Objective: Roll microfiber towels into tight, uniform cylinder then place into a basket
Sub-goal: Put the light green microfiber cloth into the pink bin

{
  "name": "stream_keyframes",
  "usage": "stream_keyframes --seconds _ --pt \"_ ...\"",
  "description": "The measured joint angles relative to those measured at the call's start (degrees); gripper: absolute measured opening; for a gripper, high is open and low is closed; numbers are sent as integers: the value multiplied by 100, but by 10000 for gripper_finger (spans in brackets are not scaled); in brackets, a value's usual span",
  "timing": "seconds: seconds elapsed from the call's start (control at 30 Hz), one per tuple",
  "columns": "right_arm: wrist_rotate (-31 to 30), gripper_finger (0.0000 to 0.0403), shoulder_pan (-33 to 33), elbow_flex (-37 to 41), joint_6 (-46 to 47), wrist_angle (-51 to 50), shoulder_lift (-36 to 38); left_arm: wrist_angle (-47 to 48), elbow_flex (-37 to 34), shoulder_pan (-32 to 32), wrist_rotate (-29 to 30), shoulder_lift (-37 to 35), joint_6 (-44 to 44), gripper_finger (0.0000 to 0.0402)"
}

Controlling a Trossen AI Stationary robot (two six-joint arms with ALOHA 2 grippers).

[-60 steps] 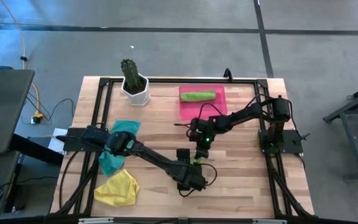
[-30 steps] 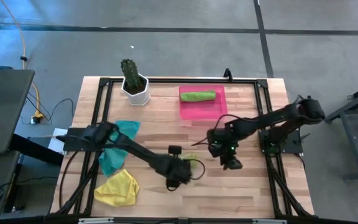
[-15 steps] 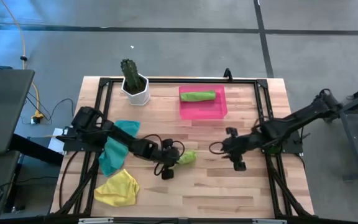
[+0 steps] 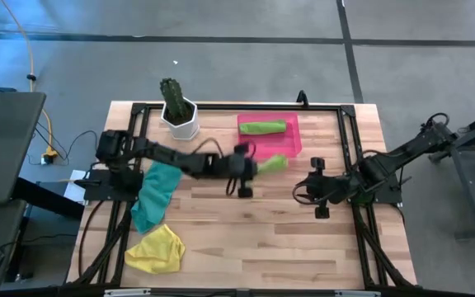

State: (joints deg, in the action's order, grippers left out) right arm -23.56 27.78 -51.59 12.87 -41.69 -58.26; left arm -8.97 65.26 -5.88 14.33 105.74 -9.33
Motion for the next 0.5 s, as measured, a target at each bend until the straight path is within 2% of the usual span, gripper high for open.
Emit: stream_keyframes --seconds 0.1,0.2,0.37,0.5 --pt "183 133 -1 0 -81 -202 -4 96 269 -535 -86 41 -558 8" --pt "554 133 -1 0 -6 -159 -13 245 459 -1090 -483 47 -1005 8" --pt "847 133 -1 0 -238 -182 -13 744 531 -1826 -1272 91 -1077 8" --pt "916 133 -1 0 -261 -178 -13 948 546 -2173 -1906 136 -1249 8"
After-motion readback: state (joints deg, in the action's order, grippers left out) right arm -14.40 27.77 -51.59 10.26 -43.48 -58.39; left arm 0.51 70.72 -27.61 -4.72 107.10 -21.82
